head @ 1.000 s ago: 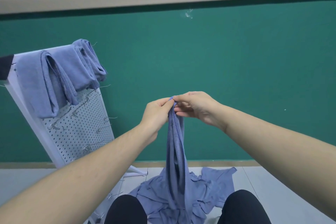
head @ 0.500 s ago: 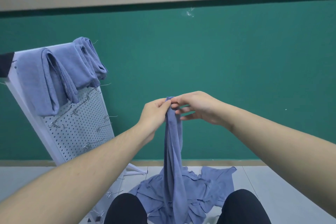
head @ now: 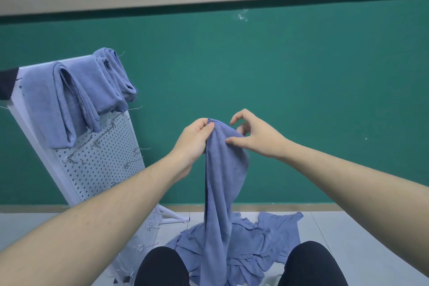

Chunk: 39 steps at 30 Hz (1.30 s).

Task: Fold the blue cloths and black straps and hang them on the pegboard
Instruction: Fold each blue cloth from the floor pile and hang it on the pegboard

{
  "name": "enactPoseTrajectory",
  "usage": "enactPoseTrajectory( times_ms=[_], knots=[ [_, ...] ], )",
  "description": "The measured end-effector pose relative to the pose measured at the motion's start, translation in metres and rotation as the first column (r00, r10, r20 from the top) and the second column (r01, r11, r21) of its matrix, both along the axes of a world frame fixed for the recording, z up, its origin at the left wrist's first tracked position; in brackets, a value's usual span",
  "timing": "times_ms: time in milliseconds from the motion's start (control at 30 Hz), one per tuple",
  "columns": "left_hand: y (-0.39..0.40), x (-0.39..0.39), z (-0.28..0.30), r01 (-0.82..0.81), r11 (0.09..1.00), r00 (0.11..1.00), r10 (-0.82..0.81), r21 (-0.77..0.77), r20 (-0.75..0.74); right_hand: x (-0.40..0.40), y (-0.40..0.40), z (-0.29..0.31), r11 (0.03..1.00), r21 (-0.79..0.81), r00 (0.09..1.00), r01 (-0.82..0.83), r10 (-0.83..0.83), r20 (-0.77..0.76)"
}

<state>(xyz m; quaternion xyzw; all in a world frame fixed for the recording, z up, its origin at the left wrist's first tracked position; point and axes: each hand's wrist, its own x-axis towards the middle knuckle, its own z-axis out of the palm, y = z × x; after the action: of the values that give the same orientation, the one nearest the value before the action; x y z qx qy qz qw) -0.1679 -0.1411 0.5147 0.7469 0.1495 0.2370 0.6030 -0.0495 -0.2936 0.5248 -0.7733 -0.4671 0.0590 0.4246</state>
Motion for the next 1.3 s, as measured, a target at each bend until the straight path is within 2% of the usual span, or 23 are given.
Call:
enactPoseTrajectory(
  times_ms=[133,233,300,367,433,567,700,800,933,1167,1233,1300],
  knots=[
    [0.006,-0.002,-0.001,-0.057,0.998,0.998,0.056,0.031,0.034,0.01,-0.01,0.002,0.994,-0.099,0.983,0.052,-0.034,0.182],
    [0.008,-0.005,-0.004,-0.06,0.991,0.998,0.057,0.123,0.029,0.015,-0.015,0.003,0.989,-0.13,0.919,0.069,-0.012,0.395],
    [0.007,-0.005,-0.005,-0.086,0.986,0.996,0.08,0.145,0.042,0.016,-0.019,0.004,0.991,-0.11,0.881,0.082,-0.02,0.472],
    [0.009,-0.006,-0.003,-0.112,0.982,0.993,0.106,0.151,0.049,0.018,-0.022,0.007,0.994,-0.099,0.914,0.051,-0.006,0.405],
    [0.014,-0.008,-0.001,-0.107,0.981,0.994,0.102,0.162,0.04,0.019,-0.024,0.011,0.996,-0.088,0.98,-0.016,0.033,0.197],
    [0.018,-0.013,0.003,-0.014,0.983,1.0,0.013,0.181,0.005,0.017,-0.027,0.014,0.999,-0.035,1.0,-0.024,0.024,-0.007],
    [0.018,-0.016,0.002,-0.007,0.985,0.999,0.001,0.175,0.036,0.013,-0.025,0.015,0.993,0.109,0.951,-0.036,0.067,-0.301],
    [0.018,-0.015,-0.002,-0.037,0.988,0.997,0.026,0.152,0.075,0.013,-0.021,0.016,0.997,0.066,0.888,-0.042,0.067,-0.455],
    [0.015,-0.015,-0.006,-0.102,0.98,0.991,0.084,0.172,0.106,0.011,-0.021,0.017,0.998,-0.023,0.88,-0.066,0.047,-0.472],
    [0.006,-0.01,-0.016,-0.159,0.97,0.986,0.145,0.183,0.086,0.0,-0.005,0.008,0.993,-0.01,0.905,0.115,-0.109,-0.411],
    [0.001,-0.008,-0.018,-0.164,0.977,0.985,0.155,0.135,0.074,-0.005,-0.002,0.007,0.982,-0.034,0.933,0.185,-0.187,-0.308],
    [-0.004,-0.008,-0.016,-0.15,0.988,0.987,0.149,0.023,0.053,-0.009,0.001,0.006,0.968,-0.013,0.951,0.249,-0.247,-0.185]
  ],
)
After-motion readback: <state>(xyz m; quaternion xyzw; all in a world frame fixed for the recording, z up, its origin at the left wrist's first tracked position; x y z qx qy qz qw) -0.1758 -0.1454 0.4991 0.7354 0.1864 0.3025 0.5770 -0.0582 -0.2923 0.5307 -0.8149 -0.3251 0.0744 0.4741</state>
